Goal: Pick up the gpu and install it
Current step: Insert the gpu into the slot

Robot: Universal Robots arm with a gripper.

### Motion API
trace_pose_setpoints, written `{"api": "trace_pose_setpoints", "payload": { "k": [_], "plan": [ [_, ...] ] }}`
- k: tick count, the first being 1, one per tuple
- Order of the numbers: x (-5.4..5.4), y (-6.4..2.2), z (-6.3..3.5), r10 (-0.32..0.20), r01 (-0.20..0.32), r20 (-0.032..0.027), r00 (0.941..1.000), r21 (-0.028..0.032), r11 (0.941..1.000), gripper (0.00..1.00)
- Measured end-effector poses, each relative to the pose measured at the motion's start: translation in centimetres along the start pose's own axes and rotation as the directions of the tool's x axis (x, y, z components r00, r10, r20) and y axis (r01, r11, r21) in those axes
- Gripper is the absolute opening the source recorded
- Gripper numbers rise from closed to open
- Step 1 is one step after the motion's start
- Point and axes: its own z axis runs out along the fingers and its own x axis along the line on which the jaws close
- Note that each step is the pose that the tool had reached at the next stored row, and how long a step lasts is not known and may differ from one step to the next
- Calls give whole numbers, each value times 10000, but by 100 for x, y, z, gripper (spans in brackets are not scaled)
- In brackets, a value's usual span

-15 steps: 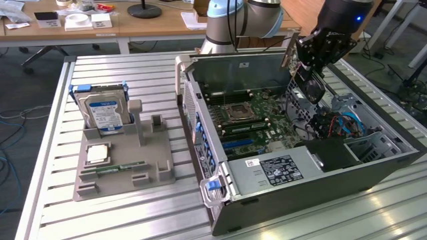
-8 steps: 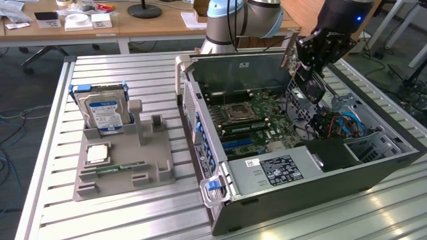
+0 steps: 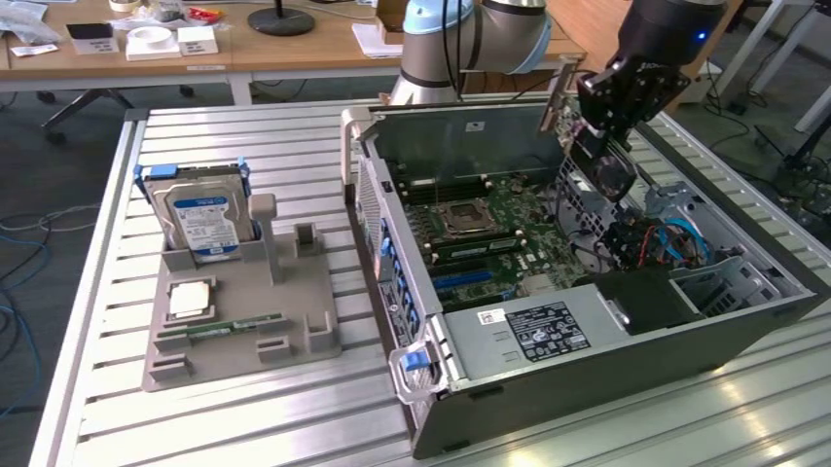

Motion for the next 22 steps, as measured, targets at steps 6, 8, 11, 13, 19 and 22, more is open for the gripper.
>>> {"api": "trace_pose_setpoints", "payload": {
  "k": [6,8,11,13,19,22],
  "plan": [
    [0,0,0,-766,766,-46,9970,-19,9971,27],
    [0,0,0,-1000,1000,-60,9950,-26,9950,27],
    [0,0,1,-1343,1343,-80,9909,-36,9909,27],
    [0,0,1,-1565,1565,-93,9876,-43,9877,27],
    [0,0,1,-2283,2282,-134,9735,-67,9736,27],
    [0,0,1,-2643,2642,-154,9643,-81,9644,27]
  ]
}}
